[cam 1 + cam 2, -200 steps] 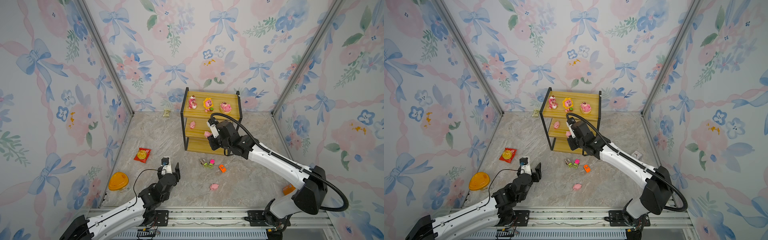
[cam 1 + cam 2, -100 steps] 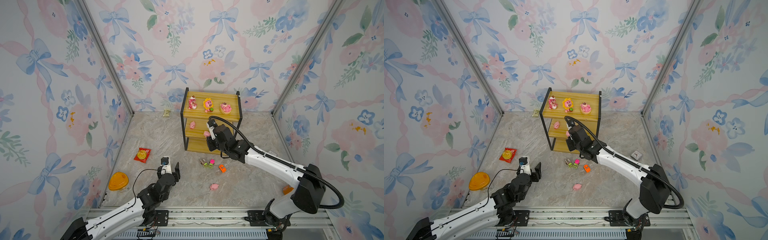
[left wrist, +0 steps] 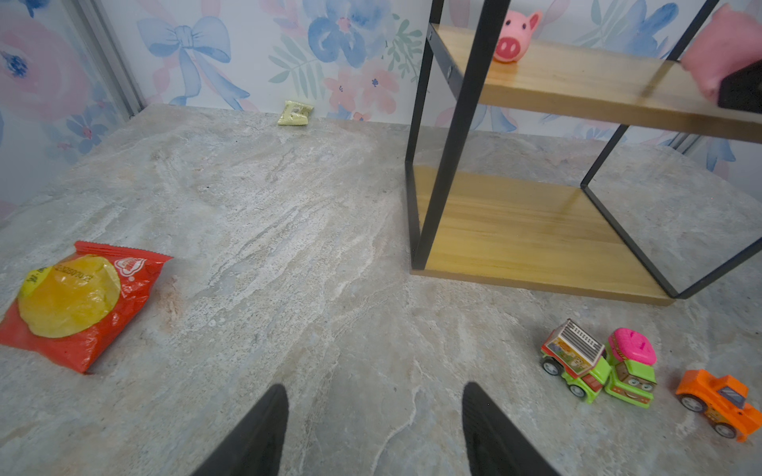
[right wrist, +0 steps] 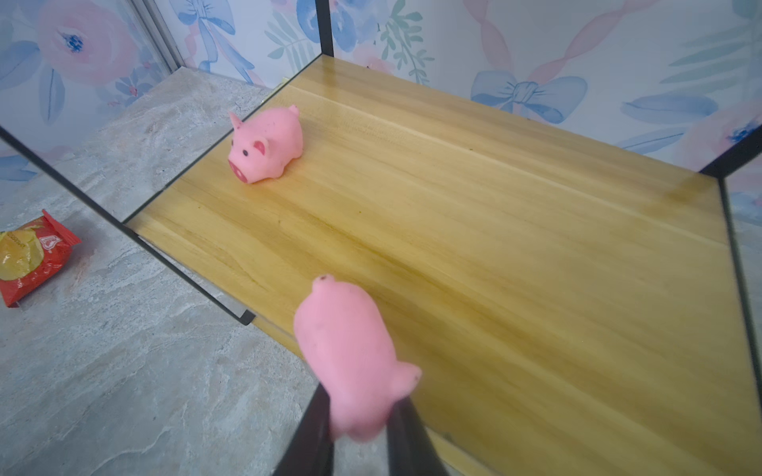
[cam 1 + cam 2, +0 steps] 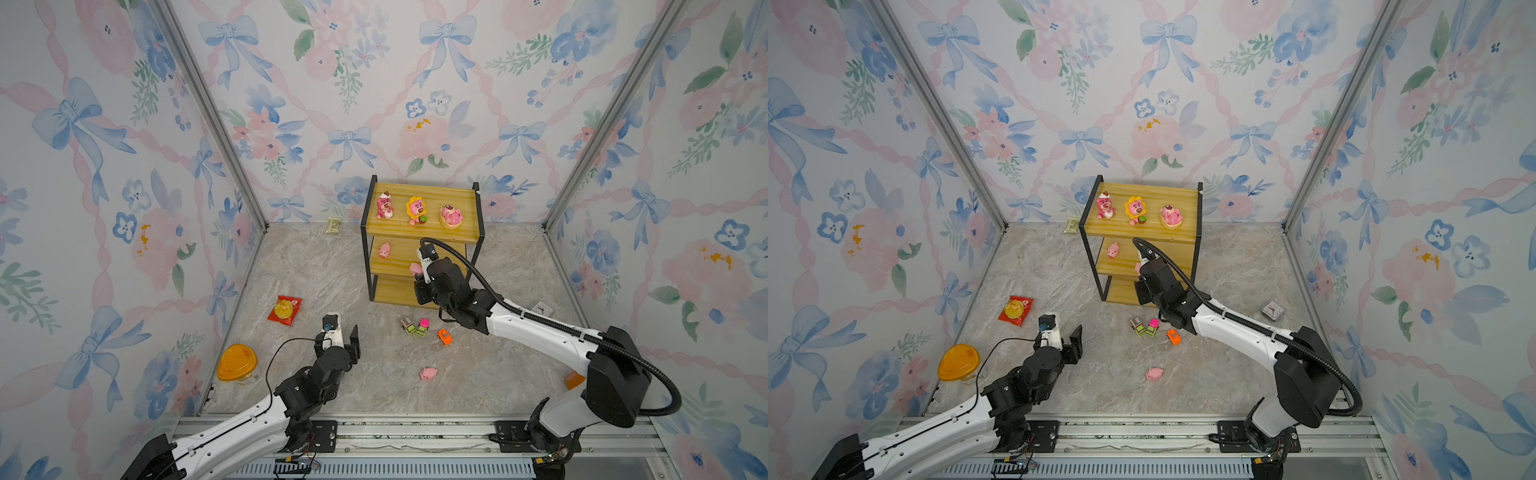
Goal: Place and organize the plastic toys onto the shelf
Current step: 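Lift the held pig with the right gripper up to the middle shelf, then move the held pig across the middle shelf beside the other pig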
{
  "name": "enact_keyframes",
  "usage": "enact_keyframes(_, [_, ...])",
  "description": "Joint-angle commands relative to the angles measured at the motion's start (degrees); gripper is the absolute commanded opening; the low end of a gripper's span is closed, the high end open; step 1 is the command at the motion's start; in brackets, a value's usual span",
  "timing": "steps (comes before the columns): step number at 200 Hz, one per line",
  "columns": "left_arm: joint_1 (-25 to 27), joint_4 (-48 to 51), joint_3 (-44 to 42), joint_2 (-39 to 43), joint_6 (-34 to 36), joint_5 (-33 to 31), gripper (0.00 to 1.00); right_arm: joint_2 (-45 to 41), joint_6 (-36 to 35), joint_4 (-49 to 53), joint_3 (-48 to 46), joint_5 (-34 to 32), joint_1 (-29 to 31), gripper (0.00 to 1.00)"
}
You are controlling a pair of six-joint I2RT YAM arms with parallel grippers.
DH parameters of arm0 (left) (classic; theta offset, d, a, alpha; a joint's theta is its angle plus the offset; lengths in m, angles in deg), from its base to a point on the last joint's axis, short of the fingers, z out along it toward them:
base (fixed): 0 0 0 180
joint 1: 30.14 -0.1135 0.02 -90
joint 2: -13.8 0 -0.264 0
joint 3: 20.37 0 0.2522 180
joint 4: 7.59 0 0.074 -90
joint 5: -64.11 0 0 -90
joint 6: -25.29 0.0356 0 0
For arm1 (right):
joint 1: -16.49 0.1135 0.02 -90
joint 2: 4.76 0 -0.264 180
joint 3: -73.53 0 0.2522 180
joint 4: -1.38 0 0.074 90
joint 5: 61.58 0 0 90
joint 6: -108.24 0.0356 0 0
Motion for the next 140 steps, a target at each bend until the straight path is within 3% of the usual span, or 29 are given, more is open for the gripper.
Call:
enact_keyframes(1, [-0.5, 0.4, 0.4, -0.1, 0.7, 0.5, 0.68, 0.0, 1.7, -2.8, -0.4, -1.1, 0.4, 0.23])
enact_keyframes(97, [-0.5, 0.4, 0.1, 0.3, 1.4, 0.8, 0.68, 1.4, 12.1, -6.7, -1.3, -1.7, 0.8, 0.23])
enact_keyframes(140, [-0.6, 1.2, 0.2, 1.4, 2.3, 1.5, 0.68, 2.7, 12.7, -7.7, -1.0, -8.4, 3.5, 0.23])
